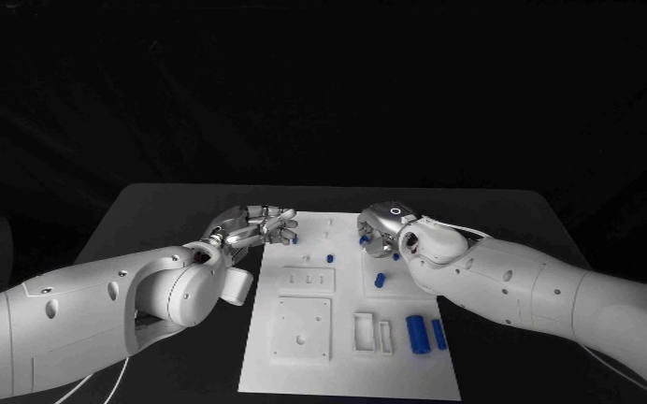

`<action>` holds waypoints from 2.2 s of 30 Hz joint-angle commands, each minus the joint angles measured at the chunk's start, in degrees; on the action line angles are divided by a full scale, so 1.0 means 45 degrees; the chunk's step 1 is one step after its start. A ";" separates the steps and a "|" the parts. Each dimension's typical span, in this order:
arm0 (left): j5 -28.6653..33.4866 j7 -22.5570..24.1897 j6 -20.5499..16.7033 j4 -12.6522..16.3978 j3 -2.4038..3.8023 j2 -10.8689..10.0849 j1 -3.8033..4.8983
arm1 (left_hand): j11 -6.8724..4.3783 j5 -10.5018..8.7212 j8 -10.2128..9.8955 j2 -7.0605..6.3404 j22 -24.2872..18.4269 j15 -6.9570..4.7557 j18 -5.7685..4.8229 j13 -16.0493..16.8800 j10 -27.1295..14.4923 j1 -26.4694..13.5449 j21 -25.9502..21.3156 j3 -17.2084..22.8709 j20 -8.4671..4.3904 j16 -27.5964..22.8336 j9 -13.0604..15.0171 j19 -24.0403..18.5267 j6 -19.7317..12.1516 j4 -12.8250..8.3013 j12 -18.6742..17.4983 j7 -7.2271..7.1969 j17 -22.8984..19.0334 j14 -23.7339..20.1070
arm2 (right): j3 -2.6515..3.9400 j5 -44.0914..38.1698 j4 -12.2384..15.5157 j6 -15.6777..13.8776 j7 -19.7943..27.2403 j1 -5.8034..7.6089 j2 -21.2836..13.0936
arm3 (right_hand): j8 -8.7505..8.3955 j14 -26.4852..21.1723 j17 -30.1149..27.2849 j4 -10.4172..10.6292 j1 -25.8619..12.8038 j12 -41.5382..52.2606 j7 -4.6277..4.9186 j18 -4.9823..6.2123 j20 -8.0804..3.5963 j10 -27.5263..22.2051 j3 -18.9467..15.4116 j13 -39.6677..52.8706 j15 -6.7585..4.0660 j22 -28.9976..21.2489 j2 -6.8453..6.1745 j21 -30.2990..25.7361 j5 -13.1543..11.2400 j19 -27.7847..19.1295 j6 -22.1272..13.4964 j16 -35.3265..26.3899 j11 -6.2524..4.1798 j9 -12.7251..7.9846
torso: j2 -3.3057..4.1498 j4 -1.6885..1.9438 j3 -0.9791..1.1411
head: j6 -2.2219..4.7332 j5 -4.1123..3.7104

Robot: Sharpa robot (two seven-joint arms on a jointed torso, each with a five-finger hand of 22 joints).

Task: Assemble the parts on the task board

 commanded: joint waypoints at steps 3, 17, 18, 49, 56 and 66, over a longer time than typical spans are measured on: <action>0.0040 0.0045 0.0195 0.0025 0.0013 0.0016 0.0017 | 0.0013 -0.0052 0.0039 0.0034 0.0209 0.0053 0.0162 -0.0005 0.0004 0.0132 -0.0043 -0.0071 -0.0025 -0.0071 -0.0015 -0.0015 0.0040 0.0012 -0.0041 0.0166 0.0018 -0.0021 | -0.0004 -0.0523 0.0028 -0.0255 -0.0110 -0.0012 0.0007 | 0.0130 -0.0289 -0.0045 -0.0210 0.0119 0.0159 -0.0063 0.1093 -0.0126 0.0327 0.0092 0.0254 -0.0402 0.0337 0.0192 0.0208 0.0033 -0.0062 0.0195 0.0050 -0.0028 0.0101 | 0.0009 -0.0017 -0.0004 | 0.0036 0.0002; 0.0039 0.0084 0.0141 -0.0014 0.0014 0.0037 0.0018 | 0.0011 -0.0051 0.0037 0.0031 0.0210 0.0050 0.0164 -0.0006 -0.0002 0.0150 -0.0041 -0.0082 -0.0026 -0.0070 -0.0023 -0.0011 0.0033 0.0011 -0.0050 0.0169 0.0022 -0.0014 | 0.0312 -0.0912 0.0293 -0.2305 -0.0252 0.0146 0.0201 | 0.0160 -0.0276 -0.0113 -0.0295 0.0083 0.0258 -0.0123 0.1093 -0.0207 0.0342 0.0314 0.0729 -0.0469 0.0316 0.0107 0.0622 0.0033 -0.0171 0.0323 0.0099 -0.0094 0.0303 | 0.0035 0.0141 0.0008 | 0.0193 -0.0151; 0.0039 0.0084 0.0139 -0.0012 0.0014 0.0038 0.0018 | 0.0011 -0.0051 0.0037 0.0031 0.0210 0.0050 0.0164 -0.0006 -0.0003 0.0151 -0.0041 -0.0083 -0.0026 -0.0070 -0.0023 -0.0010 0.0033 0.0011 -0.0050 0.0169 0.0022 -0.0014 | 0.0320 -0.0968 0.0233 -0.2235 -0.0245 0.0163 0.0267 | 0.0158 -0.0276 -0.0118 -0.0295 0.0087 0.0260 -0.0126 0.1093 -0.0218 0.0336 0.0326 0.0761 -0.0471 0.0319 0.0098 0.0660 0.0034 -0.0169 0.0328 0.0102 -0.0095 0.0316 | 0.0034 0.0143 0.0007 | 0.0198 -0.0153; 0.0032 0.0133 0.0150 -0.0069 0.0023 0.0103 0.0391 | 0.0000 -0.0049 0.0044 0.0033 0.0211 0.0045 0.0169 -0.0007 -0.0015 0.0216 -0.0038 -0.0114 -0.0031 -0.0076 -0.0041 -0.0002 0.0030 0.0004 -0.0072 0.0171 0.0031 -0.0003 | 0.0332 -0.1756 -0.1423 -0.1689 -0.0391 0.0464 0.1958 | 0.0124 -0.0265 -0.0187 -0.0153 0.0099 0.0261 -0.0149 0.1093 -0.0246 0.0287 0.0449 0.1076 -0.0470 0.0308 -0.0061 0.0970 0.0033 -0.0249 0.0388 0.0128 -0.0098 0.0436 | 0.0288 0.0404 -0.0197 | 0.0441 -0.0349; 0.0033 0.0141 0.0118 0.0099 0.0024 0.0008 0.0536 | -0.0003 -0.0049 0.0048 0.0034 0.0211 0.0046 0.0168 -0.0005 -0.0010 0.0227 -0.0038 -0.0120 -0.0030 -0.0079 -0.0043 -0.0001 0.0035 0.0007 -0.0072 0.0169 0.0032 -0.0003 | 0.0332 -0.1823 -0.1704 -0.1464 -0.0398 0.0466 0.2081 | 0.0113 -0.0267 -0.0197 -0.0135 0.0100 0.0251 -0.0149 0.1093 -0.0244 0.0272 0.0462 0.1108 -0.0466 0.0305 -0.0068 0.1000 0.0032 -0.0267 0.0386 0.0129 -0.0094 0.0447 | 0.0426 0.0492 -0.0243 | 0.0465 -0.0304; 0.0025 0.0145 0.0121 0.0174 0.0029 -0.0076 0.0649 | -0.0006 -0.0051 0.0054 0.0027 0.0211 0.0047 0.0167 -0.0004 -0.0005 0.0241 -0.0039 -0.0133 -0.0029 -0.0083 -0.0047 -0.0001 0.0041 0.0010 -0.0073 0.0167 0.0034 -0.0003 | 0.0332 -0.2446 -0.1894 -0.1202 -0.0671 0.0466 0.2021 | 0.0102 -0.0269 -0.0210 -0.0119 0.0101 0.0242 -0.0149 0.1093 -0.0242 0.0262 0.0472 0.1147 -0.0462 0.0302 -0.0081 0.1034 0.0032 -0.0288 0.0387 0.0130 -0.0091 0.0461 | 0.0553 0.0502 -0.0259 | 0.0503 -0.0372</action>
